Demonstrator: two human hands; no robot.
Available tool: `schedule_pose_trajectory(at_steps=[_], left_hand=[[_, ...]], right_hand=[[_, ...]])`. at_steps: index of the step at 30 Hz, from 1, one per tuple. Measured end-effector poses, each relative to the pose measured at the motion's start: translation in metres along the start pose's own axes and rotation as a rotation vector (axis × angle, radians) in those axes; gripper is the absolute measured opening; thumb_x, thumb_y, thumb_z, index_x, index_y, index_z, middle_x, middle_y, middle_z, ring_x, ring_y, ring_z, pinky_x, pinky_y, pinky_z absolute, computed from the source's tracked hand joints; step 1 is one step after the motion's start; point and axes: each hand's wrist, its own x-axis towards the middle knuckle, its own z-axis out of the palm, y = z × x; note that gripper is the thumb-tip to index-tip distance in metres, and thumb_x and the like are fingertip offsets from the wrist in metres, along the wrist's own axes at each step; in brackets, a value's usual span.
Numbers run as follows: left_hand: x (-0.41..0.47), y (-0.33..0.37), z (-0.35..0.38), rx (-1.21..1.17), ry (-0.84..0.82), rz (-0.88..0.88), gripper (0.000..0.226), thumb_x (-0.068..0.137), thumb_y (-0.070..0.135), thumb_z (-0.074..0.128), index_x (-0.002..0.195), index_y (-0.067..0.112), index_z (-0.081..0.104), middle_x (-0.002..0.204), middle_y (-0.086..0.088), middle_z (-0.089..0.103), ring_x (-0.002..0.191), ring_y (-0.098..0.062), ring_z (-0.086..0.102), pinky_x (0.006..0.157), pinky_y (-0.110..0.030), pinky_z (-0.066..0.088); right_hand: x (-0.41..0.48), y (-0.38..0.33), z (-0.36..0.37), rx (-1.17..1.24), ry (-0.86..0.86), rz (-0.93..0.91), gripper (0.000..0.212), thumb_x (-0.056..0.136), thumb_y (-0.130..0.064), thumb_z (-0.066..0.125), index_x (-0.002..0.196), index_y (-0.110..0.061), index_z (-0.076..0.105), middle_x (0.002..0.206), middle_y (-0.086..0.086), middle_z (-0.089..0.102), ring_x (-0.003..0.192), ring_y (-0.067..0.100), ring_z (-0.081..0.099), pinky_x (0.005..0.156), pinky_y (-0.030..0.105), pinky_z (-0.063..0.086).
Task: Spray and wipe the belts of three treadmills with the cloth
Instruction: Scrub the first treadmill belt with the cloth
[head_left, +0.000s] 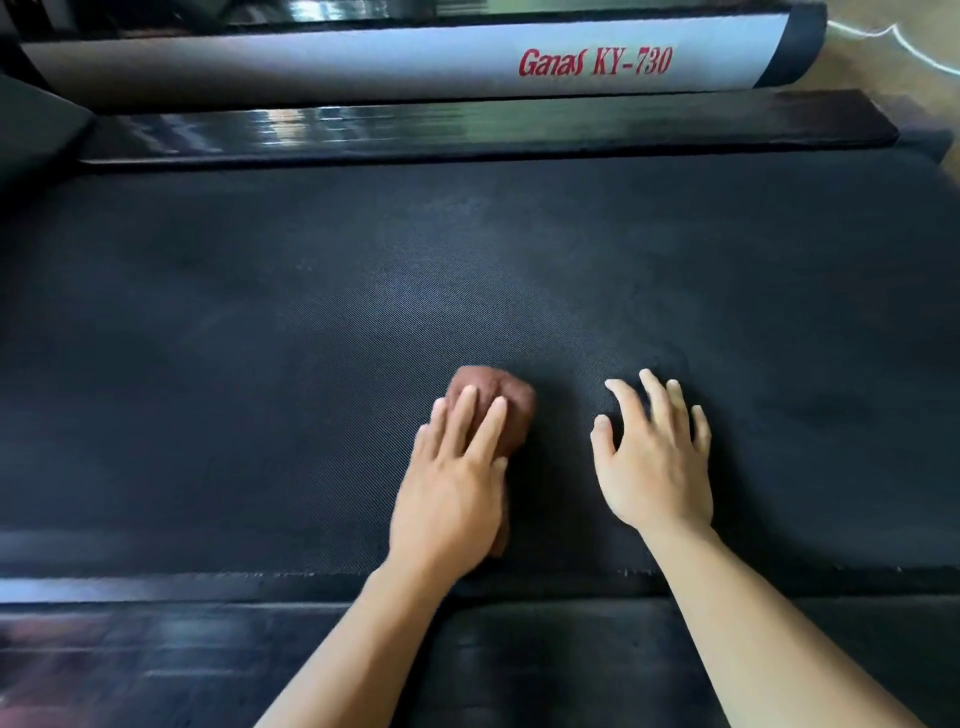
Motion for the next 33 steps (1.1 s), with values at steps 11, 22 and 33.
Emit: schedule_pose_trajectory(at_steps=[11, 22, 33], left_hand=[[0.062, -0.057, -0.024, -0.008, 0.061, -0.323, 0.06, 0.104, 0.027, 0.041, 0.158, 0.02, 0.019, 0.167, -0.012, 0.006, 0.152, -0.04, 0.001, 0.124, -0.044, 0.009], [-0.007, 0.033, 0.015, 0.063, 0.049, 0.049, 0.057, 0.093, 0.033, 0.046, 0.149, 0.022, 0.043, 0.157, -0.011, 0.039, 0.144, -0.04, 0.035, 0.116, -0.049, 0.035], [0.012, -0.053, -0.024, -0.012, 0.139, -0.302, 0.058, 0.103, 0.026, 0.045, 0.157, 0.022, 0.027, 0.166, -0.008, 0.013, 0.153, -0.036, 0.007, 0.123, -0.047, 0.018]], right_hand=[[-0.001, -0.002, -0.002, 0.026, 0.017, -0.015, 0.048, 0.095, -0.044, 0.038, 0.138, -0.026, 0.051, 0.153, 0.009, 0.038, 0.144, 0.034, 0.03, 0.116, 0.056, 0.021], [0.001, 0.002, -0.001, 0.058, -0.028, -0.007, 0.046, 0.097, -0.038, 0.049, 0.141, -0.027, 0.048, 0.157, 0.006, 0.033, 0.147, 0.031, 0.024, 0.119, 0.053, 0.016], [0.0, 0.003, -0.004, 0.116, -0.032, -0.016, 0.045, 0.097, -0.038, 0.049, 0.14, -0.025, 0.051, 0.156, 0.008, 0.036, 0.147, 0.032, 0.026, 0.119, 0.053, 0.016]])
